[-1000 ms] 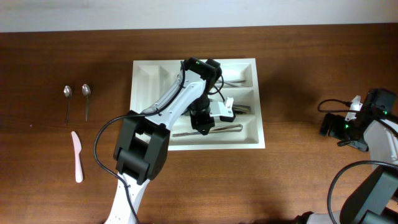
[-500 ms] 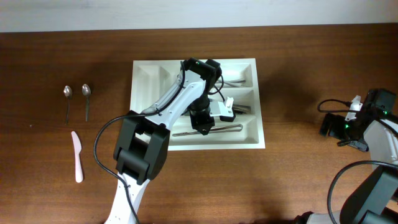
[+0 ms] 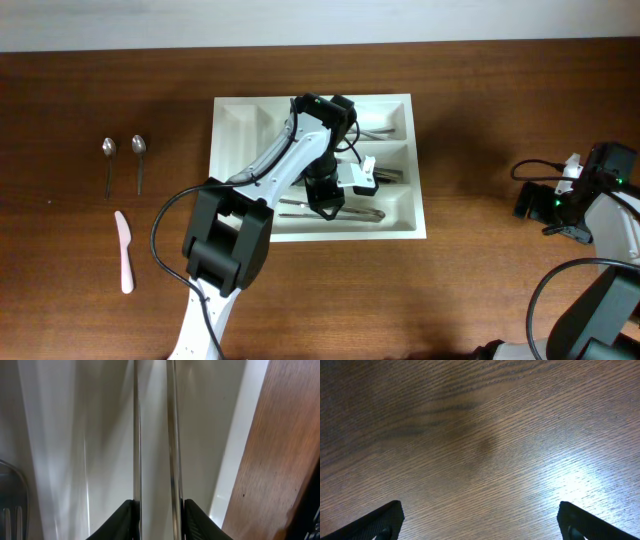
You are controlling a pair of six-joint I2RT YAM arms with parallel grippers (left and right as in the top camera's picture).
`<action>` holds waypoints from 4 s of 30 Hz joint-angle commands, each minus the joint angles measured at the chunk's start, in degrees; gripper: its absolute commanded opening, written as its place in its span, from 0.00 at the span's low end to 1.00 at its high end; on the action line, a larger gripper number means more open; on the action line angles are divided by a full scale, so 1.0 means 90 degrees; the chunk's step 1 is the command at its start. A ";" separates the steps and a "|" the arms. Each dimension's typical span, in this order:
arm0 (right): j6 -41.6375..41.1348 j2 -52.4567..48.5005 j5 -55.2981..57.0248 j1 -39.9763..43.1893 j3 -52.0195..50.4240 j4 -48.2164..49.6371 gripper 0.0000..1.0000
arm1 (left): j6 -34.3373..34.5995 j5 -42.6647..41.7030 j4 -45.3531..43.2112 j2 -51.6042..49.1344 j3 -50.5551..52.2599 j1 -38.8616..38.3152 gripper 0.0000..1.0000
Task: Pack container
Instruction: 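Lower the chopsticks into the tray's bottom compartment with the left gripper, then open the left gripper and lift it off the chopsticks, then move the left gripper left over the pink plastic knife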
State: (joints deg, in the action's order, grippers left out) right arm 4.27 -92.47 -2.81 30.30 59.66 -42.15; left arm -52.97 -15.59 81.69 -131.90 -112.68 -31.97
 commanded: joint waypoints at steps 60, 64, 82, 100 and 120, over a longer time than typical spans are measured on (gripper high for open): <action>-0.0078 0.0107 0.0056 0.0012 -0.0015 0.0000 0.99 | 0.4580 0.1931 0.1668 0.0716 -0.3089 0.3133 0.85; -0.0078 0.0107 0.0056 0.0012 -0.0015 0.0000 0.99 | 0.5263 0.1413 0.1668 0.0724 -0.3058 0.3755 0.95; -0.0078 0.0107 0.0056 0.0012 -0.0015 0.0000 0.99 | 0.5537 0.1209 0.0755 0.3815 0.1316 0.4403 0.99; -0.0078 0.0107 0.0056 0.0012 -0.0015 0.0000 0.99 | 0.6101 0.2484 -0.1190 0.4578 0.4112 0.5591 0.99; -0.0078 0.0107 0.0056 0.0012 -0.0015 0.0000 0.99 | 0.4969 0.2703 -0.1751 0.3772 0.4410 0.6268 0.99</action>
State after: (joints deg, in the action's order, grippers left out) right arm 4.27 -92.47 -2.81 30.30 59.66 -42.15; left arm -6.83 8.86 66.39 -96.90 -73.54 23.88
